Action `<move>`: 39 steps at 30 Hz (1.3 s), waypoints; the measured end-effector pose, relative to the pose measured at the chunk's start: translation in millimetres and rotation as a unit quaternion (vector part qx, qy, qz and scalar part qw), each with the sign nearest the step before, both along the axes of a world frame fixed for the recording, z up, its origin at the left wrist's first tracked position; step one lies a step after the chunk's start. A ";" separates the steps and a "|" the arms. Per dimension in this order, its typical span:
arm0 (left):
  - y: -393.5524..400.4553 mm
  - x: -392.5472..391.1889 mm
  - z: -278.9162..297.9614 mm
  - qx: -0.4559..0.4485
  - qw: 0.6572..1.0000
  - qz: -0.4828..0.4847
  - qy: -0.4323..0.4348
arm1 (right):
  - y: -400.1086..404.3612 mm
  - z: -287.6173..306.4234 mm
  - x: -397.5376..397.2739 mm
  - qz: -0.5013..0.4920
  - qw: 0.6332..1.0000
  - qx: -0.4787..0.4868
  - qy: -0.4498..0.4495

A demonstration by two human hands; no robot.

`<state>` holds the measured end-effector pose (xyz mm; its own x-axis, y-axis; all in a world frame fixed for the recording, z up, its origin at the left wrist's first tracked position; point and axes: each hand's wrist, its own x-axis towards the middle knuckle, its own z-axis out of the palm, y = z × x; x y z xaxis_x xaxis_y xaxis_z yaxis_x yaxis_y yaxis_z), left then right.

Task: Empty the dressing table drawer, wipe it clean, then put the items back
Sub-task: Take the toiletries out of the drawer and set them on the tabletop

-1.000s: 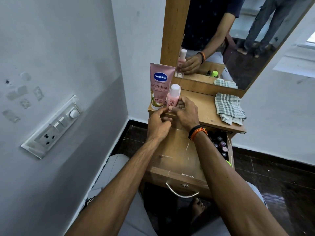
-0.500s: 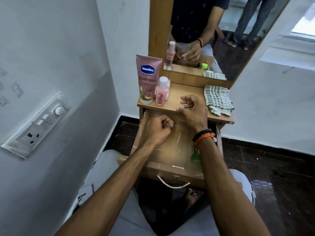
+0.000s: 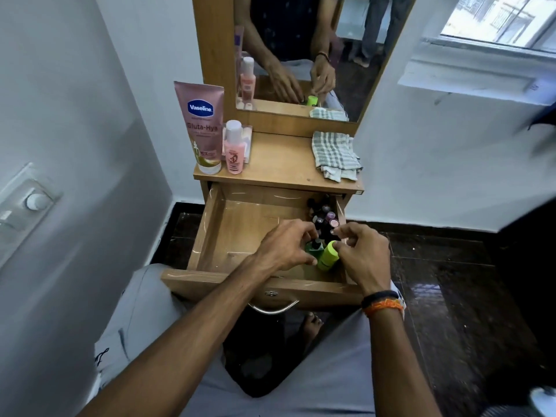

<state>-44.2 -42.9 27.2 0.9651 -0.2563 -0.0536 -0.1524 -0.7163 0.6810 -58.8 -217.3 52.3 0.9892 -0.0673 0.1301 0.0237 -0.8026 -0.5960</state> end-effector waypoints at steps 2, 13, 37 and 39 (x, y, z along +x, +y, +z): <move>-4.8 -0.7 -2.4 0.020 1.000 0.006 -0.011 | -5.7 -5.0 -5.7 -0.006 1.000 -0.017 0.007; -14.0 0.6 -9.9 0.057 0.998 0.034 -0.011 | -10.8 -17.0 -9.5 0.041 0.998 -0.052 0.020; 49.4 10.3 31.6 -0.077 0.979 0.139 -0.128 | 17.2 35.1 12.0 0.085 0.992 0.073 -0.053; 52.8 20.8 43.7 -0.090 0.974 0.147 -0.146 | 26.6 48.8 32.9 0.090 0.988 0.107 -0.063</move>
<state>-23.4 9.9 70.9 0.9653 0.0541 0.2554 -0.1651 -0.6312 0.7578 -25.9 -190.7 101.1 0.9647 0.0686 0.2543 0.2389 -0.6343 -0.7352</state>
